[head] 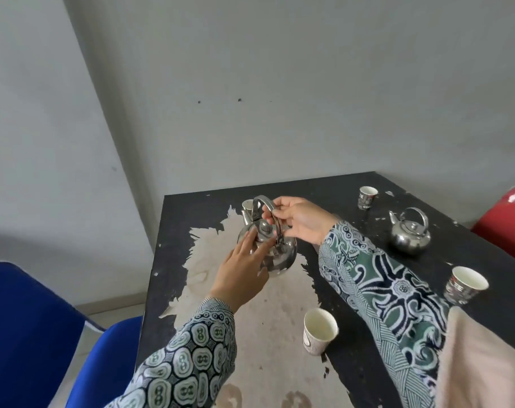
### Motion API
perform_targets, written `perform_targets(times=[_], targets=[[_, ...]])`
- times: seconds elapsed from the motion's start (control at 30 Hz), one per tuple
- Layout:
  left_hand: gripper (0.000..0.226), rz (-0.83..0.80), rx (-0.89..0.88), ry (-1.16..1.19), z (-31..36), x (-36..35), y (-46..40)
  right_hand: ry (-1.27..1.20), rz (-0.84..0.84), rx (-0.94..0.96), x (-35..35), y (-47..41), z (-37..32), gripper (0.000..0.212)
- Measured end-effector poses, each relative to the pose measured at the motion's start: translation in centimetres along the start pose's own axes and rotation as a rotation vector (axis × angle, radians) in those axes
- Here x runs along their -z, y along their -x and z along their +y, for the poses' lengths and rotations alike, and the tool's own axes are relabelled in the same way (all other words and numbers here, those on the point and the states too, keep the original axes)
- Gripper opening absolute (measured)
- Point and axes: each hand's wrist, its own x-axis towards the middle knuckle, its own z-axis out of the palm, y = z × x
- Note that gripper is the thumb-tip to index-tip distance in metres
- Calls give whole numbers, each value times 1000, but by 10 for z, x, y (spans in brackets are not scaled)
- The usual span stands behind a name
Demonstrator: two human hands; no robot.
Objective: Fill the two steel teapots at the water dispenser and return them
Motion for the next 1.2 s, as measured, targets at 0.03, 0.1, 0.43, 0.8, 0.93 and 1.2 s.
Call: perform_targets(times=[0.03,0.1,0.43,0.8,0.93,1.2], targets=[[64,-37,19,-14,-2,-7,-6,2,0,-23,6,-8,6,21],[63,-108,69,-41,-8,-26,-21,12,-16,-77,23,-30,22,19],[67,-343,203,-33,-37,-134,-58,24,-3,-265,83,-103,126,19],[77,-426,193,32,-66,-168,-83,384,37,-83,103,-121,166,20],[75,-481,178,-17,-71,-165,-92,801,-61,-83,110,-121,180,33],[67,-449,248,-59,-48,-139,-78,952,-190,-258,104,-107,160,40]])
